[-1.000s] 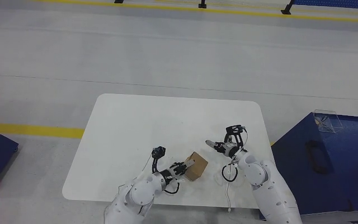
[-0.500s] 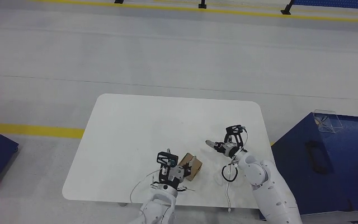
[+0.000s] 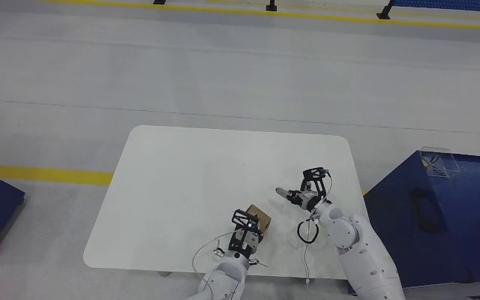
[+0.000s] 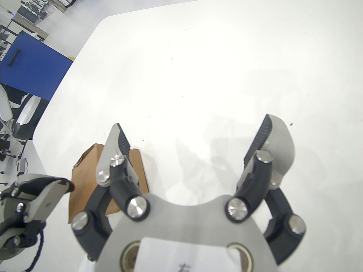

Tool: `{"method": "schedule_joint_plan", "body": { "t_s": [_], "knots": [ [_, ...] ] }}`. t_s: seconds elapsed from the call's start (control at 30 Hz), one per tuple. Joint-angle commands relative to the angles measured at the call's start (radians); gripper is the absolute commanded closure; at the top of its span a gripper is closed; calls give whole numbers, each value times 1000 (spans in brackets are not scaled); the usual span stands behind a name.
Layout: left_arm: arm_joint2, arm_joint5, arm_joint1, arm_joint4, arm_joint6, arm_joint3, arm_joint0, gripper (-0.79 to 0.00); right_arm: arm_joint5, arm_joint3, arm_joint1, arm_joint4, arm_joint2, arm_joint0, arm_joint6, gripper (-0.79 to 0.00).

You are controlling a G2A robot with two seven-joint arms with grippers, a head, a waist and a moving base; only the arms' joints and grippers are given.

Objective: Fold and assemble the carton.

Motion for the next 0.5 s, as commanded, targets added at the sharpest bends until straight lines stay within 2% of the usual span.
{"method": "schedule_joint_plan", "body": {
  "t_s": [0.0, 0.2, 0.33, 0.47],
  "knots": [
    [1, 1, -3, 4, -19, 19, -8, 0, 0, 0, 0, 0, 0, 0, 0, -785],
    [-10, 26, -12, -29, 84, 2, 13, 0, 0, 0, 0, 0, 0, 0, 0, -785],
    [-6, 23, -16, -14, 9, 43, -2, 0, 0, 0, 0, 0, 0, 0, 0, -785],
    [-15, 30, -23, -49, 82, 18, 4, 0, 0, 0, 0, 0, 0, 0, 0, -785]
  ]
}}
